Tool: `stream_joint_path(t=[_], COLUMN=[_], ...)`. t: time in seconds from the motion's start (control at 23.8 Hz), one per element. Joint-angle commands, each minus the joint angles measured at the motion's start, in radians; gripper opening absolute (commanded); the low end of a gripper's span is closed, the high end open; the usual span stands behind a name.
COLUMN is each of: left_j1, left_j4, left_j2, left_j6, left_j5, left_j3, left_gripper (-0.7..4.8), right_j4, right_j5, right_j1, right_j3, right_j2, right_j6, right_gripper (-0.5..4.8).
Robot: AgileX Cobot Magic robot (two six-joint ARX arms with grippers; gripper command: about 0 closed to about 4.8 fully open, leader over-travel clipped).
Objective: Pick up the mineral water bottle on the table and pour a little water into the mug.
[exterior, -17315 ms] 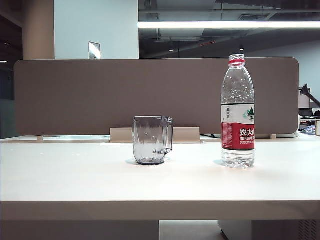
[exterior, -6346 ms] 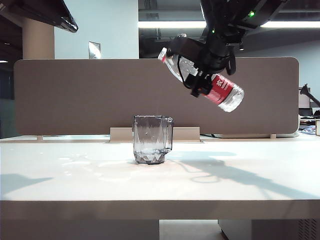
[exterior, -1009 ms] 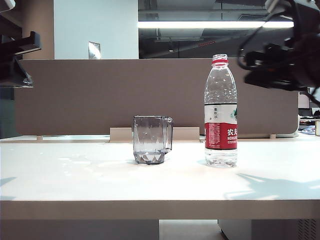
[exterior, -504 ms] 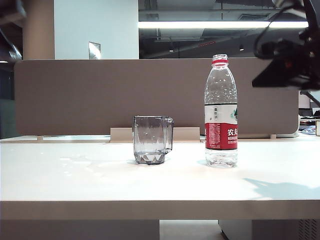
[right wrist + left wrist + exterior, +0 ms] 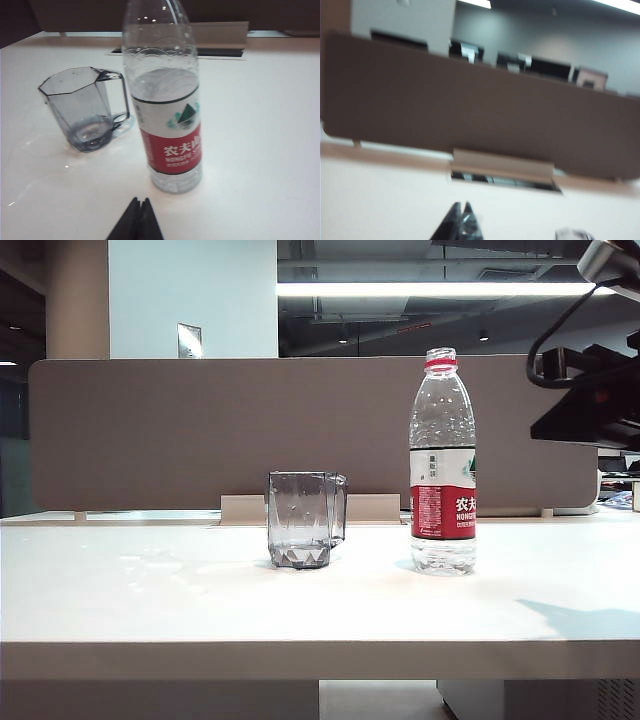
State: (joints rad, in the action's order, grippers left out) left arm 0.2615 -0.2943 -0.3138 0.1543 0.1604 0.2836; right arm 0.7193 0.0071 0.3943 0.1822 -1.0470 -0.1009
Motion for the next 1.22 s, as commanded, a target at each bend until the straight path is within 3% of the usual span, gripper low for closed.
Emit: stream_joint_path(t=[0.04, 0.42, 0.97, 1.22], left_j1=[-0.068, -0.12, -0.124, -0.123], left_j4=[-0.013, 0.002, 0.29, 0.301], left_j2=[0.082, 0.135, 0.184, 0.191], left_j6=[0.0, 0.0, 0.0, 0.0], left_j5=[-0.003, -0.002, -0.007, -0.007], left_j3=[-0.028, -0.154, -0.198, -0.204], left_gripper=[-0.02, -0.02, -0.02, -0.02], right_j4=[0.019, 0.157, 0.111, 0.111], right_j5=[0.045, 0.043, 0.043, 0.063], right_j1=[0.0, 0.0, 0.0, -0.001], right_j3=[0.001, 0.003, 0.003, 0.003], right_j2=[-0.015, -0.161, -0.172, -0.164], right_j6=[-0.004, -0.005, -0.004, -0.004], right_gripper=[-0.06, -0.05, -0.05, -0.05])
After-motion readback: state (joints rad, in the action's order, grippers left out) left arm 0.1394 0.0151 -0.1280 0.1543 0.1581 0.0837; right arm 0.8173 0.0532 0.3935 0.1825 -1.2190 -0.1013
